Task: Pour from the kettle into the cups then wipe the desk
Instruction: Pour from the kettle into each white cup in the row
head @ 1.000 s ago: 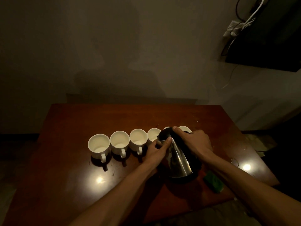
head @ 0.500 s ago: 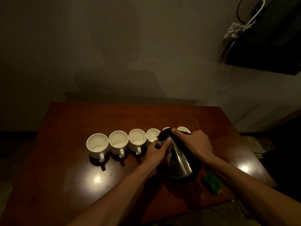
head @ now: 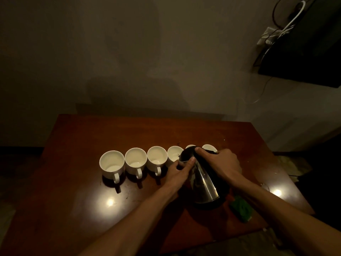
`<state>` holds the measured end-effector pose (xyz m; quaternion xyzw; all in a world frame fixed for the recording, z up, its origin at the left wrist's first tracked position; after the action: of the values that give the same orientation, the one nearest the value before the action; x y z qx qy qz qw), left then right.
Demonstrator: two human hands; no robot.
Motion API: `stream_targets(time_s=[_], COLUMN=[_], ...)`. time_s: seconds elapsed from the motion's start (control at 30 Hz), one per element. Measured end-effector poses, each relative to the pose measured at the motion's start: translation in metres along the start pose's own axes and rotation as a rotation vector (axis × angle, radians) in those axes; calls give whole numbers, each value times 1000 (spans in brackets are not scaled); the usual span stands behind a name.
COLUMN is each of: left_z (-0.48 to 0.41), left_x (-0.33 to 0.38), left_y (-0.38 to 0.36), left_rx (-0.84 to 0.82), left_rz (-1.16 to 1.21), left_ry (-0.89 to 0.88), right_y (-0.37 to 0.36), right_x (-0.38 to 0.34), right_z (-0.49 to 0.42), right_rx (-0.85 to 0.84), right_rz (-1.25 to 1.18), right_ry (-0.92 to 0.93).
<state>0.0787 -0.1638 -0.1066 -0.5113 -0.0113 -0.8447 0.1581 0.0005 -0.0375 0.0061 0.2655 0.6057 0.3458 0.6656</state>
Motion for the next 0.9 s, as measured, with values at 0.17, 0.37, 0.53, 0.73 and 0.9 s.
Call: stream_targets(time_s=[0.17,0.37,0.53,0.73,0.9], left_z=[-2,-1,-1,-4,-5], left_x=[-2,-2,0,-3,-5], left_y=[1,1,1,0,-2], left_rx=[-5,0,-2,-6,-12], left_rz=[23,40,46,39,42], left_ry=[5,17,15,23,29], right_y=[-2,-3,-1,1,1], right_x=[-2,-5,-7,-9,-9], right_z=[-2,-4,-6,-4,-5], right_rx=[-15,-32,-42,-23,-22], right_rz=[3,17,25,48,54], right_ry=[-5,-17,-15,-15,-18])
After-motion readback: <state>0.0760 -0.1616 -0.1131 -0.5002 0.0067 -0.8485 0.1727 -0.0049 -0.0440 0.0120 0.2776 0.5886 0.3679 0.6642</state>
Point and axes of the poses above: each hand's wrist, its own z-axis away from the middle knuckle, its own y-axis out of the back of the hand, x = y × z, the point moved 7 cm from there along -z, towards the middle knuckle, and after that the axes turned 9 degrees about -z, right-handed, at the moved point
